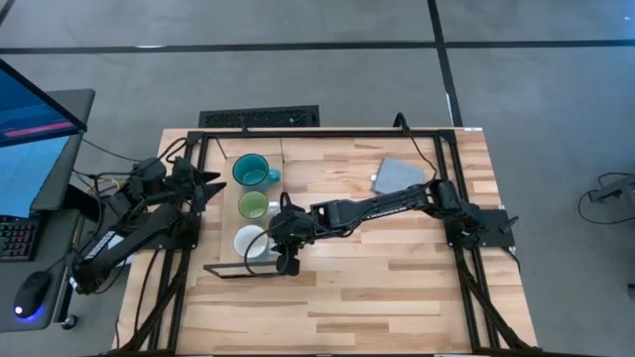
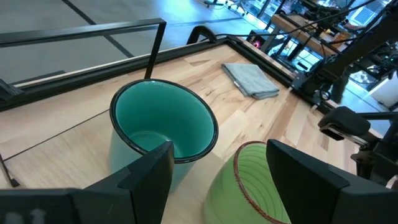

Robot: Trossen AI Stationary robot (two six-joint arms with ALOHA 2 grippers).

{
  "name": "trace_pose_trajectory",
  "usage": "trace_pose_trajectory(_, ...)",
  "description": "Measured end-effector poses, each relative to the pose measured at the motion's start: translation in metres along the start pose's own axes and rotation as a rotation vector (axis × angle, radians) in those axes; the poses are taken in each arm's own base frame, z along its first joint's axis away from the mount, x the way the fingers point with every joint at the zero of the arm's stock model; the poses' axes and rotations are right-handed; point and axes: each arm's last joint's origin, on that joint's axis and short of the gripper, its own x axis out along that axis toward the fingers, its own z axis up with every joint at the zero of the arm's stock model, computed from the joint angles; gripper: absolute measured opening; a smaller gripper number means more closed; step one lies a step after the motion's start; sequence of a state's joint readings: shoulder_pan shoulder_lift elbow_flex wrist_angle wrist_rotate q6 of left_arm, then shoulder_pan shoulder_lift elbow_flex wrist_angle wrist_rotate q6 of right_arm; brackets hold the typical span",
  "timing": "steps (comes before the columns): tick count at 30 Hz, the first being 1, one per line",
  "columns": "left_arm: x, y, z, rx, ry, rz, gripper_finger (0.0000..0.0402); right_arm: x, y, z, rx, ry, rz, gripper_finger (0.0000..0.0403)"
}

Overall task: Stack small to large cups/mugs on shelf
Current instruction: Put the white mug on the shelf

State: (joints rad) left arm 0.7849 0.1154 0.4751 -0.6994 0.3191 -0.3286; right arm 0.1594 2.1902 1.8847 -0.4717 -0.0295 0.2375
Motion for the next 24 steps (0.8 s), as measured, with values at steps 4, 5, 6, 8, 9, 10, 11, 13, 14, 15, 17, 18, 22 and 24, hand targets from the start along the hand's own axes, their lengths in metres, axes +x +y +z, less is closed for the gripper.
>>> trace_pose_trajectory(4, 0.0000, 0.0000, 0.0000, 0.000, 0.000, 0.000, 0.0248, 0.0000, -0.0001, -0.0002, 0.000, 0.002, 0.000, 0.0086)
trace_pose_trajectory(5, 0.0000, 0.0000, 0.0000, 0.000, 0.000, 0.000, 0.0248, 0.0000, -0.0001, -0.0003, 0.001, 0.003, -0.001, 0.0086)
trace_pose_trajectory(6, 0.0000, 0.0000, 0.0000, 0.000, 0.000, 0.000, 0.0248, 0.0000, -0.0002, -0.0005, 0.000, 0.005, -0.001, 0.0086)
trace_pose_trajectory(8, 0.0000, 0.0000, 0.0000, 0.000, 0.000, 0.000, 0.0248, -0.0011, -0.0002, -0.0008, 0.001, 0.012, -0.003, 0.0086)
trace_pose_trajectory(9, 0.0000, 0.0000, 0.0000, 0.000, 0.000, 0.000, 0.0248, -0.0014, -0.0002, -0.0008, 0.001, 0.013, -0.003, 0.0087)
trace_pose_trajectory(10, 0.0000, 0.0000, 0.0000, 0.000, 0.000, 0.000, 0.0248, -0.0015, -0.0002, -0.0008, 0.001, 0.014, -0.003, 0.0087)
trace_pose_trajectory(11, 0.0000, 0.0000, 0.0000, 0.000, 0.000, 0.000, 0.0248, -0.0015, -0.0002, -0.0009, 0.001, 0.014, -0.003, 0.0087)
trace_pose_trajectory(13, 0.0000, 0.0000, 0.0000, 0.000, 0.000, 0.000, 0.0248, -0.0015, -0.0002, -0.0011, 0.001, 0.018, 0.004, 0.0087)
trace_pose_trajectory(14, 0.0000, 0.0000, 0.0000, 0.000, 0.000, 0.000, 0.0248, -0.0015, -0.0004, -0.0012, 0.001, 0.020, 0.008, 0.0087)
trace_pose_trajectory(15, 0.0000, 0.0000, 0.0000, 0.000, 0.000, 0.000, 0.0248, -0.0017, -0.0011, -0.0009, 0.003, 0.021, 0.011, 0.0087)
trace_pose_trajectory(17, 0.0000, 0.0000, 0.0000, 0.000, 0.000, 0.001, 0.0248, -0.0017, -0.0020, -0.0008, 0.004, 0.023, 0.014, 0.0087)
trace_pose_trajectory(18, 0.0000, 0.0000, 0.0000, 0.000, 0.000, 0.000, 0.0248, -0.0017, -0.0020, -0.0009, 0.003, 0.024, 0.014, 0.0087)
trace_pose_trajectory(22, 0.0000, 0.0001, 0.0000, 0.000, -0.001, 0.004, 0.0248, -0.0019, -0.0020, -0.0009, -0.005, 0.024, 0.014, 0.0087)
trace_pose_trajectory(24, 0.0000, 0.0003, 0.0001, 0.000, -0.003, 0.009, 0.0248, -0.0019, -0.0021, -0.0009, -0.005, 0.025, 0.014, 0.0087)
